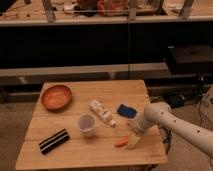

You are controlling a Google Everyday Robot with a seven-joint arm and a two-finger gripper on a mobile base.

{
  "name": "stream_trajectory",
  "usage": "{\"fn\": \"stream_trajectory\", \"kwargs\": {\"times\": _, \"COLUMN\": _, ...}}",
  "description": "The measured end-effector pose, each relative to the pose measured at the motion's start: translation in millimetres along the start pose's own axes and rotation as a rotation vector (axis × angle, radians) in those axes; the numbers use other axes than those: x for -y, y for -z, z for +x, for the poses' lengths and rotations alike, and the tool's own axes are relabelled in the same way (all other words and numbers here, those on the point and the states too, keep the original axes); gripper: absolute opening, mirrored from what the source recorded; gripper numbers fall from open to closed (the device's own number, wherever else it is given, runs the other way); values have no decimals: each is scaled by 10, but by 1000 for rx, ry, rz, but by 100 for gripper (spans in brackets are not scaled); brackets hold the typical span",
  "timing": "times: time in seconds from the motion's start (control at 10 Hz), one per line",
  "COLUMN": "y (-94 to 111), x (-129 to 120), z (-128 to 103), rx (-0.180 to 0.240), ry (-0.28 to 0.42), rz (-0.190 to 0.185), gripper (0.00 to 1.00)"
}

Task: Place the pepper on the white sponge

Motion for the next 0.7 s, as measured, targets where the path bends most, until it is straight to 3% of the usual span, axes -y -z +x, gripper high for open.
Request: {"fn": "stream_trajectory", "kwargs": {"times": 0.7, "y": -22, "x": 8, "z": 10, "rx": -1, "ry": -3, "rz": -3, "gripper": 80}}
